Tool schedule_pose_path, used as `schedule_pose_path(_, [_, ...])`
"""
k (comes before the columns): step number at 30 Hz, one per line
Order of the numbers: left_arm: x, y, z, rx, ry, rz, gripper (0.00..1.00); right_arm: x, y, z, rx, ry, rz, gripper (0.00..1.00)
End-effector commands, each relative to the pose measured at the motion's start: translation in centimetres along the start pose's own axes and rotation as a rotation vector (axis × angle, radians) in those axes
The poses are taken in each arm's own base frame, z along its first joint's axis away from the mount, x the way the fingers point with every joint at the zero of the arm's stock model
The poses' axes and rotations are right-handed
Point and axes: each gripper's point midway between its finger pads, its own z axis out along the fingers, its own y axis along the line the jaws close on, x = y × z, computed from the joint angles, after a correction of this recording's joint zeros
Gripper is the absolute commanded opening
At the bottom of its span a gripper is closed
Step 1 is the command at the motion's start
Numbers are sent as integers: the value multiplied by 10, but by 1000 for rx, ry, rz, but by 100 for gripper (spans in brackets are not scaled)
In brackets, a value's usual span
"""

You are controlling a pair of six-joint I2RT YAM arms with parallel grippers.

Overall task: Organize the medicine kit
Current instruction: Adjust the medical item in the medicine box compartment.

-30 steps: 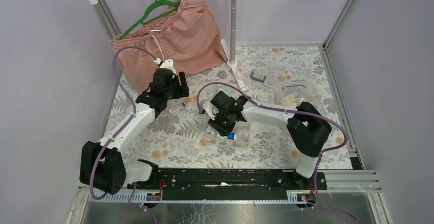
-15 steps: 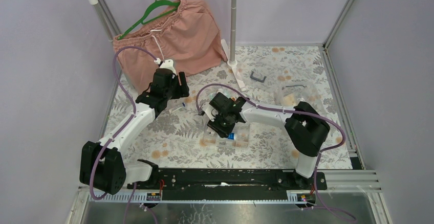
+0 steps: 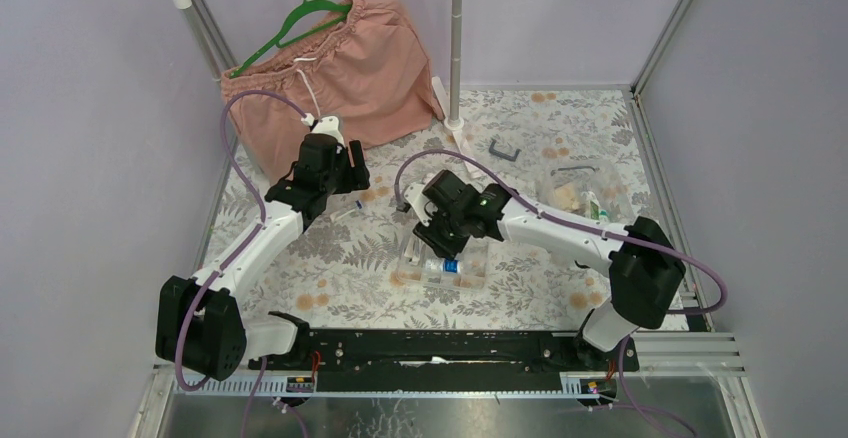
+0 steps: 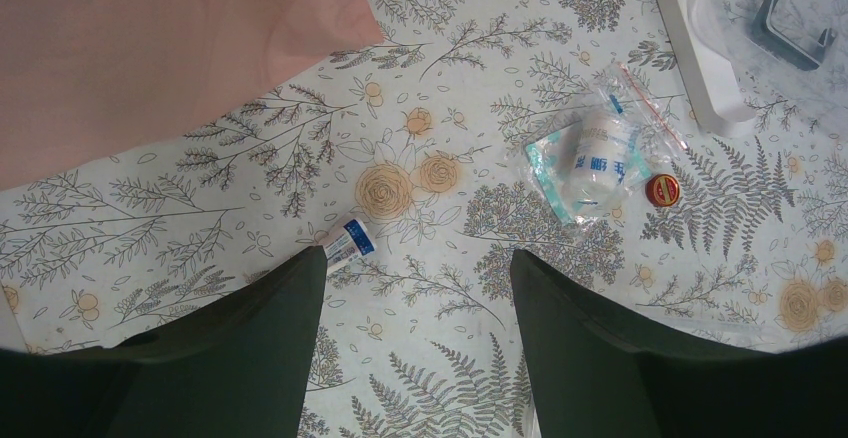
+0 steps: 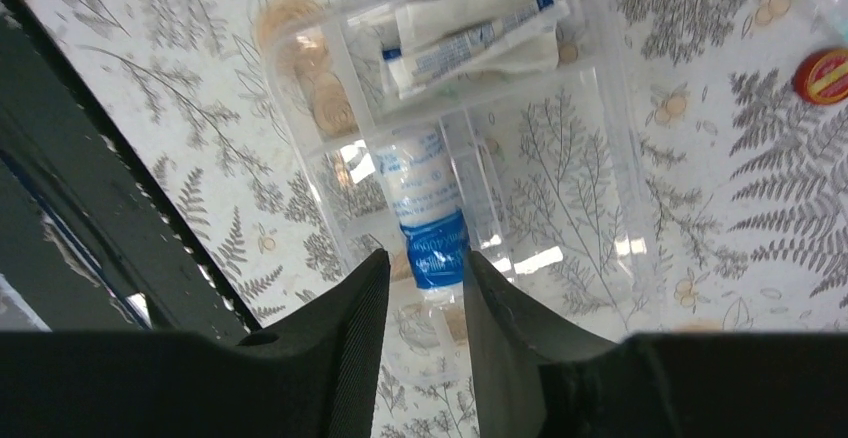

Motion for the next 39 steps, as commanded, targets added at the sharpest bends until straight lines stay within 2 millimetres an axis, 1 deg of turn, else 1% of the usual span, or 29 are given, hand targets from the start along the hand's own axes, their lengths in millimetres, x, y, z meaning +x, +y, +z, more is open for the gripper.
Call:
schedule_pose_path(1, [-16,-2,-3,6,-34,-3,75,33,-5,-2,54,94,29,40])
schedule_pose_path(4, [-16,-3,-3,10,-33,-3,75,39,-7,4,68,114,40,39])
schedule_pose_path(9, [-17,-3,-4,10,-35,-3,75,48,-11,16,84,143,52,34])
schedule_pose_path(17, [-16,-3,-4,11,-35,-1,75,52,-9,31,68,158,58,31])
schedule_pose_path(22, [-16,-3,-4,10,-33,-1,75,59,-9,40,62,182,63,29])
schedule_pose_path(33, [-15,-3,-4,12,-32,-1,75,94,-6,56,46,288,69,27])
schedule_pose_path(36, [-15,-3,-4,13,-31,-1,75,92,-7,53,52,275,71,27])
schedule_pose_path(39, [-15,-3,-4,11,-31,-1,75,71,-7,41,59,213,70,27])
